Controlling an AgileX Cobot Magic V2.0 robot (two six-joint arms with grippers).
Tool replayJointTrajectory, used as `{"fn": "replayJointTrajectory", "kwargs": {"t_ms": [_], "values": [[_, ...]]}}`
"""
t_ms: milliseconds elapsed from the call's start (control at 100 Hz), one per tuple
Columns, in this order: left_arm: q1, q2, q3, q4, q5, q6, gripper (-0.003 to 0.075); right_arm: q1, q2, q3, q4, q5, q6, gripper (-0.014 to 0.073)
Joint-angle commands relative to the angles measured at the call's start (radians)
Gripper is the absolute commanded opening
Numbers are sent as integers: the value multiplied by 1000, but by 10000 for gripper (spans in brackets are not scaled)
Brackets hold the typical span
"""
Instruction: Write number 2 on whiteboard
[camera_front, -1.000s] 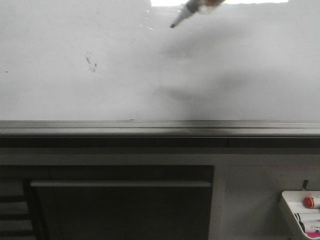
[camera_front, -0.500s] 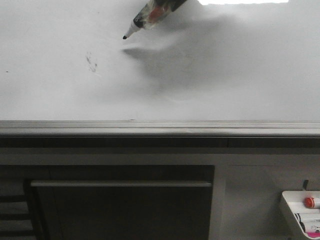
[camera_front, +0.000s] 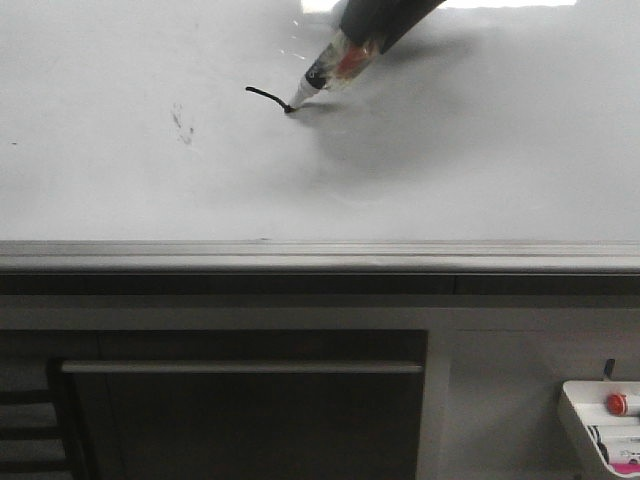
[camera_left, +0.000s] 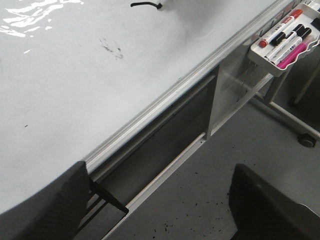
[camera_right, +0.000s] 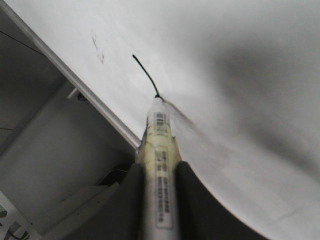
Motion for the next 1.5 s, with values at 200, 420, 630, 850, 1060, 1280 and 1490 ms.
{"fn": "replayJointTrajectory", "kwargs": {"t_ms": [200, 420, 630, 850, 1060, 1280, 1490], "values": [[3, -3, -23, -19, -60, -22, 535, 97, 22, 2, -5, -148, 4, 37], [3, -3, -23, -17, -56, -22, 535, 42, 16, 2, -46, -40, 5, 37], [3, -3, -23, -17, -56, -22, 535, 16, 10, 2, -43, 20, 5, 36], [3, -3, -23, -17, -56, -22, 535, 22, -3, -9, 18, 51, 4, 37], [3, 22, -71, -55, 26, 62, 535, 30, -86, -71, 144, 238, -95, 37], [3, 129, -152, -208, 135, 302, 535, 83, -216, -71, 143, 238, -286, 37], [3, 219, -196, -382, 135, 489, 535, 146, -285, -21, 139, 238, -449, 37]]}}
